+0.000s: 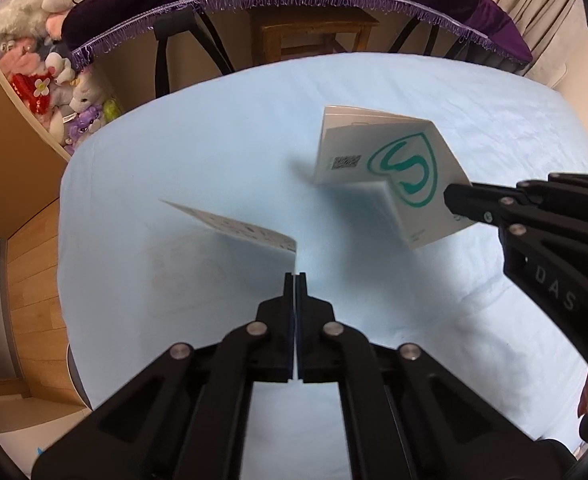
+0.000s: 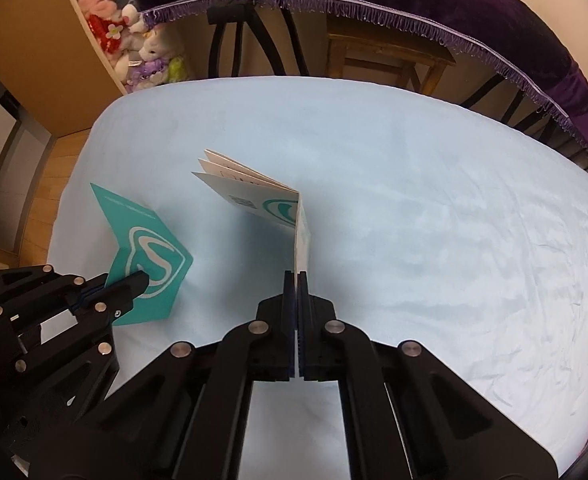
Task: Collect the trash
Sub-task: 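Grasp a teal logo card with left gripper while right grasps white logo booklet, then carry both held cards off the bed toward the grey bin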
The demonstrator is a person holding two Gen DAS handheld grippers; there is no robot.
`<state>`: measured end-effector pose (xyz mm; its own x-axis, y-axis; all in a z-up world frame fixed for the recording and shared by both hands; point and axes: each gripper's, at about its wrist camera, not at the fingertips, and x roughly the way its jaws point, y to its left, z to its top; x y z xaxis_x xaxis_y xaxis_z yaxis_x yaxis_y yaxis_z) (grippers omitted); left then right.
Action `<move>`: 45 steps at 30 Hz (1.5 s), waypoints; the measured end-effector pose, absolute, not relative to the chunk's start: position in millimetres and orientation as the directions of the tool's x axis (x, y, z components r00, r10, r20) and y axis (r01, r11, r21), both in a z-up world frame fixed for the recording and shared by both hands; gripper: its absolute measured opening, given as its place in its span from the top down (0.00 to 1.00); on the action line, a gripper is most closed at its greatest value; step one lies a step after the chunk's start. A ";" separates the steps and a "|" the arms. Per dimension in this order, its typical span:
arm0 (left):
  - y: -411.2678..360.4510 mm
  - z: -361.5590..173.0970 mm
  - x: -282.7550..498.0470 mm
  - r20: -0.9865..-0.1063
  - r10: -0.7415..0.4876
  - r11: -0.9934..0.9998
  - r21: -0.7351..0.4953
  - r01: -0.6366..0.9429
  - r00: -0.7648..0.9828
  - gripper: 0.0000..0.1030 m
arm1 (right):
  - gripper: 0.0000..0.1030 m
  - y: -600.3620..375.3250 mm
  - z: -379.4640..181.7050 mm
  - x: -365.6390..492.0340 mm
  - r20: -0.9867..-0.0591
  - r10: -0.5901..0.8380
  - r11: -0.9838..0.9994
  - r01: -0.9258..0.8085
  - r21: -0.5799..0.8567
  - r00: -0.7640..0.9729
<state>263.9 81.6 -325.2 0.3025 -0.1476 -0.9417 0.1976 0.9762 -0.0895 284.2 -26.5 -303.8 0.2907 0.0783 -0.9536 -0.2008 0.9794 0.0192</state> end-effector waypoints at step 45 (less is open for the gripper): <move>437.8 -274.7 83.7 -0.946 0.179 0.866 0.021 -0.500 0.271 0.99 | 1.00 376.4 -258.2 197.9 -0.941 0.333 0.523 -0.841 0.140 0.051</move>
<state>83.7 437.8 -274.7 0.2710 0.1794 -0.9457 -0.4996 0.8660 0.0211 197.9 376.4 -258.2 0.0507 0.3335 -0.9414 -0.8411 0.5225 0.1398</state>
